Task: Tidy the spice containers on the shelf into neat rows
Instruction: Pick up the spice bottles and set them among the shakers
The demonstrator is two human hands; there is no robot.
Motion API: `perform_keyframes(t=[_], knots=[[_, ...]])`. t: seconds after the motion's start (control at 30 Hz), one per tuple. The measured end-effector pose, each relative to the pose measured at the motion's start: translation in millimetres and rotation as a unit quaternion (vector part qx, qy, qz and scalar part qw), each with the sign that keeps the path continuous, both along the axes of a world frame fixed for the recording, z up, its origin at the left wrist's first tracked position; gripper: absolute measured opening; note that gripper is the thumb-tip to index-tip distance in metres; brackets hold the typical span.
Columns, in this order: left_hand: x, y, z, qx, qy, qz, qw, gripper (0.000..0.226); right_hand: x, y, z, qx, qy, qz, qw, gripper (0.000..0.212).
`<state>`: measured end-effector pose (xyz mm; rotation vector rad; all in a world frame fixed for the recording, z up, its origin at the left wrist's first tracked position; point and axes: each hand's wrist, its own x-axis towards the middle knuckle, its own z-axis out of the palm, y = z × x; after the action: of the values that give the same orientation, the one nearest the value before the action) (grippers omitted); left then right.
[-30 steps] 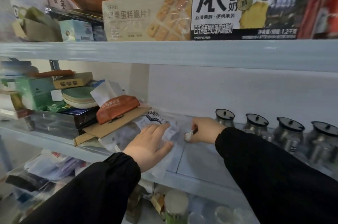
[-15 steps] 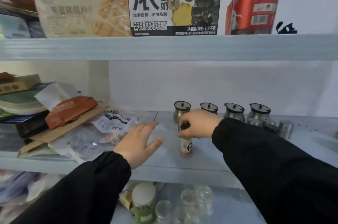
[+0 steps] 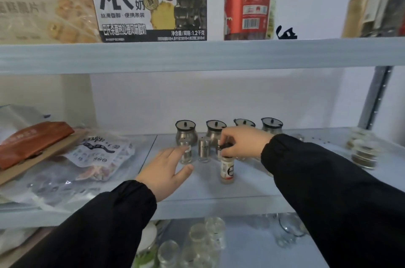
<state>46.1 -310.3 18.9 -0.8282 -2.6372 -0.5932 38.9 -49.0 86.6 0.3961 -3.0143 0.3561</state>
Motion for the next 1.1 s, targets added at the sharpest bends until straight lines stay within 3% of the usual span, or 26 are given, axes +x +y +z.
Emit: perform_keyframes(t=[0.27, 1.1], knots=[[1.3, 27.6, -2.2, 0.007, -0.013, -0.021, 1.000, 0.057, 11.9, 31.2, 1.2, -0.014, 0.010, -0.030, 0.999, 0.020], [-6.5, 57.9, -0.9, 0.032, 0.005, -0.055, 0.998, 0.064, 18.1, 50.4, -22.8, -0.069, 0.062, -0.074, 0.993, 0.037]])
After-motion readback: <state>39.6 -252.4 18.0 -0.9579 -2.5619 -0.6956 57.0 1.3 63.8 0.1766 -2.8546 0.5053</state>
